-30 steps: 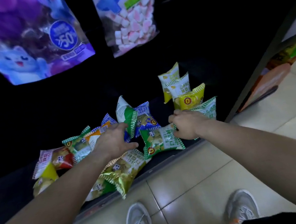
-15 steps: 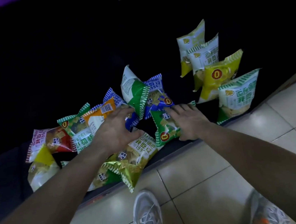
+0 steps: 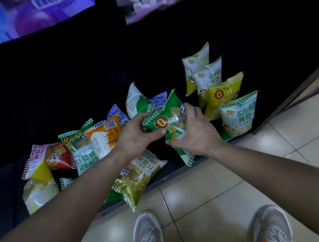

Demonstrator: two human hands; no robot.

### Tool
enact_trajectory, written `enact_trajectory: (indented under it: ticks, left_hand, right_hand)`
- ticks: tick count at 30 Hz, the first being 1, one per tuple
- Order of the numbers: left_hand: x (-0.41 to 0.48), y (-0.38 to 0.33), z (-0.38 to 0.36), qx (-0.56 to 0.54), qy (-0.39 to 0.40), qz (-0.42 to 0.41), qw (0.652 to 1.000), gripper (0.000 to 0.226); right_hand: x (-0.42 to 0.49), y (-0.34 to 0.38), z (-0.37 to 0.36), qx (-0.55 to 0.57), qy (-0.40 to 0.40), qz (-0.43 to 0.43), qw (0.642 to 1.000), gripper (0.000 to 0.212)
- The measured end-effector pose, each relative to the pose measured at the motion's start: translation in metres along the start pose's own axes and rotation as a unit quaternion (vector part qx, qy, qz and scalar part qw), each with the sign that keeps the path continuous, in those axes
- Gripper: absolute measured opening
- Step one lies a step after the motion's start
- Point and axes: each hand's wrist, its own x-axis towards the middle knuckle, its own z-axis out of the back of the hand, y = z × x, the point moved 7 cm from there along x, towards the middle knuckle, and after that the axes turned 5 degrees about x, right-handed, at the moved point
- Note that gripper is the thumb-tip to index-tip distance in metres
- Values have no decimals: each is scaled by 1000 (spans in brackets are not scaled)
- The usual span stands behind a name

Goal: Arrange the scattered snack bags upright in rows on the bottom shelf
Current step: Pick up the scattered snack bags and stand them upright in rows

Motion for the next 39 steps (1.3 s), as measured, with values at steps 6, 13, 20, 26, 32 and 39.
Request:
enact_trajectory:
  ticks: [6, 13, 20, 26, 32, 39]
  left_hand:
    - [5, -31, -9, -163, -4, 6, 987, 50]
    - [29, -50, -1, -104, -42, -27, 993, 51]
    - [57, -69, -6, -30, -74, -51, 995, 52]
    - [116, -74, -4, 5, -98, -59, 993, 66]
    - [178, -62, -10, -15, -102, -61, 993, 65]
    - [218, -41, -22, 8, -98, -72, 993, 64]
  right_hand:
    - [-3, 10, 20, 13, -33, -4, 999, 124]
    - [-1, 3, 48, 5, 29, 11, 999, 114]
    - [-8, -29, 119, -112, -19, 29, 993, 76]
    - [8, -63, 126, -123, -7, -19, 992, 63]
    - [38, -79, 123, -99, -18, -38, 994, 63]
    - [63, -94, 114, -91, -26, -44, 995, 59]
